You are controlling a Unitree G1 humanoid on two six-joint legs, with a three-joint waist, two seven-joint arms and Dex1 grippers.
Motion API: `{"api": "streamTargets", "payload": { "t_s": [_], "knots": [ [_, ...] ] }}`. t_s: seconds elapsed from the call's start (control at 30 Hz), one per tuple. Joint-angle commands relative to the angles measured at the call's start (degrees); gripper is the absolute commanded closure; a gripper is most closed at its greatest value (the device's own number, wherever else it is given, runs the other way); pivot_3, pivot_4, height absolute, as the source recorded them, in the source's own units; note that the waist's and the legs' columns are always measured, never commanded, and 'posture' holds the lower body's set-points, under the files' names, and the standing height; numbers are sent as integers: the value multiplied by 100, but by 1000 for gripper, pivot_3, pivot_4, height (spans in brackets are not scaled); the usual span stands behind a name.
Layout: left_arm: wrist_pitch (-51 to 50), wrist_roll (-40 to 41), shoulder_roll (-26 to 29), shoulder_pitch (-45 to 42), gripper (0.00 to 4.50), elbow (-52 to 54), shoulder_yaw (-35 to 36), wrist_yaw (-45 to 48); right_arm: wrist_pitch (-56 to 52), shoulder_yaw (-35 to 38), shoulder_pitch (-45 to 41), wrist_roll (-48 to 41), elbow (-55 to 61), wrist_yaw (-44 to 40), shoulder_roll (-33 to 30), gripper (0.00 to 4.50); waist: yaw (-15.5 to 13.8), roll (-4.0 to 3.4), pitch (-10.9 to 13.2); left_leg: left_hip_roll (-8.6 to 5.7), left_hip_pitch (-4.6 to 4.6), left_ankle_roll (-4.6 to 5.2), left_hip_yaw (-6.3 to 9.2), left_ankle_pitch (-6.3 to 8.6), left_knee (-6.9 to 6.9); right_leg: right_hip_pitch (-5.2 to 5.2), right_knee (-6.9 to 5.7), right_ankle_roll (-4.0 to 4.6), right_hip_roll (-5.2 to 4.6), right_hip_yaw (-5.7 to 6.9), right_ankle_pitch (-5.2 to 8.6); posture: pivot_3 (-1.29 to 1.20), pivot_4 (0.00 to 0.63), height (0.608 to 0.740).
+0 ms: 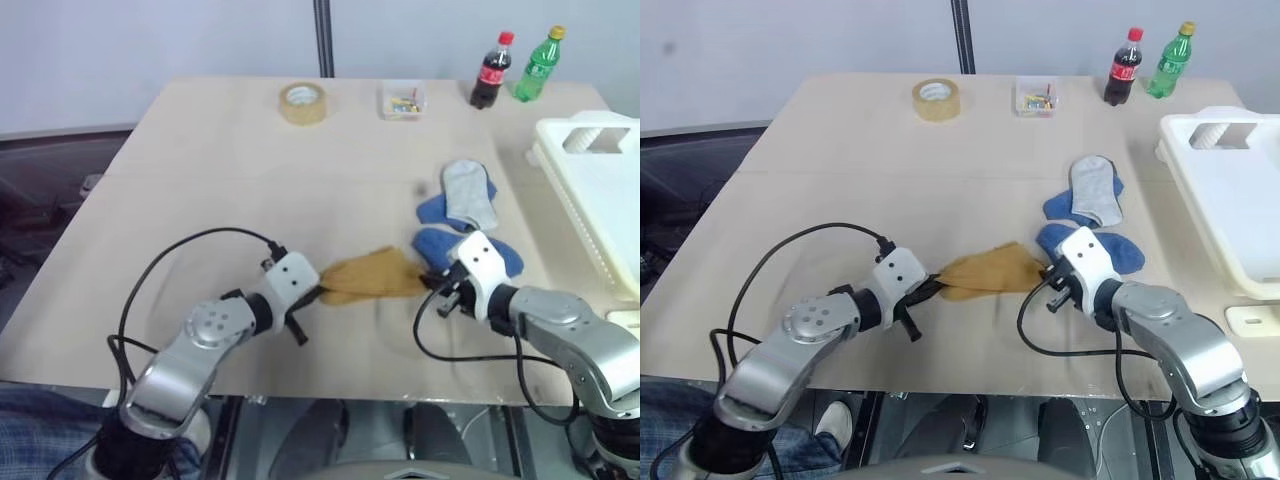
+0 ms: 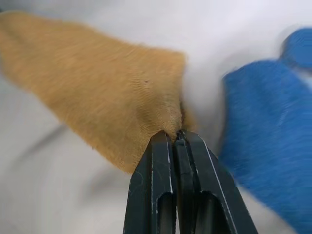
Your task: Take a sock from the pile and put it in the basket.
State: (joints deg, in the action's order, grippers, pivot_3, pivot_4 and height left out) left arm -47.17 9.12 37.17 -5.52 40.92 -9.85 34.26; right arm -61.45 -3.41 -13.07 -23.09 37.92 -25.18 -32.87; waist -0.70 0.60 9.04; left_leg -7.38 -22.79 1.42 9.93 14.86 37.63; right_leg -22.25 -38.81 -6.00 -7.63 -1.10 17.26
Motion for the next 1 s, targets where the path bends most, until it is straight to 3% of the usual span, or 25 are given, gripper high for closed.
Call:
{"api": "streamTargets", "payload": {
  "t_s": [0.03,0.5,0.6,0.7,0.73,0.8,0.9,1.0],
  "knots": [
    [-265,78,-65,-146,4486,387,-5,-131,64,174,-203,-30,80,17,-30,4500,-2,0,0,0,1,0,0,0,0,0,0,0,0,0,0,0,150,740],
    [-459,-474,68,-73,4486,177,-651,-645,714,-539,38,369,-629,-8,122,4500,-2,3,2,1,-2,-1,-6,-1,-11,-6,5,1,1,-6,0,0,150,740],
    [-370,-653,-16,-188,4500,-87,-755,-816,894,-551,35,430,-803,19,247,3625,2,3,2,1,2,-2,-7,-1,-11,-6,1,1,2,-7,0,0,150,740],
    [-180,-753,-97,-248,4500,-317,-826,-884,788,-397,16,304,-712,-88,210,2517,3,3,1,1,2,-3,-7,-2,-11,-6,-1,1,2,-8,0,0,150,740],
    [-128,-777,-107,-256,4500,-370,-840,-881,613,-188,-91,118,-581,-84,285,1967,2,3,1,1,2,-3,-7,-2,-11,-6,-1,1,2,-8,0,0,150,740],
    [-50,-768,-159,-257,4500,-445,-813,-882,556,-47,-322,0,-412,-128,301,1967,4,3,1,1,2,-3,-7,-2,-11,-6,0,1,2,-8,0,0,150,740],
    [158,-847,-165,-249,4500,-578,-866,-845,925,-401,-595,187,-423,-175,339,1967,4,3,1,2,3,-4,-6,-3,-11,-7,-2,1,2,-7,0,0,150,740],
    [480,-867,-259,-241,3540,-747,-797,-854,1472,-1200,-853,634,-620,-432,242,1853,6,2,1,2,3,-5,-6,-3,-11,-8,-1,1,2,-6,0,0,150,740]
  ]
}}
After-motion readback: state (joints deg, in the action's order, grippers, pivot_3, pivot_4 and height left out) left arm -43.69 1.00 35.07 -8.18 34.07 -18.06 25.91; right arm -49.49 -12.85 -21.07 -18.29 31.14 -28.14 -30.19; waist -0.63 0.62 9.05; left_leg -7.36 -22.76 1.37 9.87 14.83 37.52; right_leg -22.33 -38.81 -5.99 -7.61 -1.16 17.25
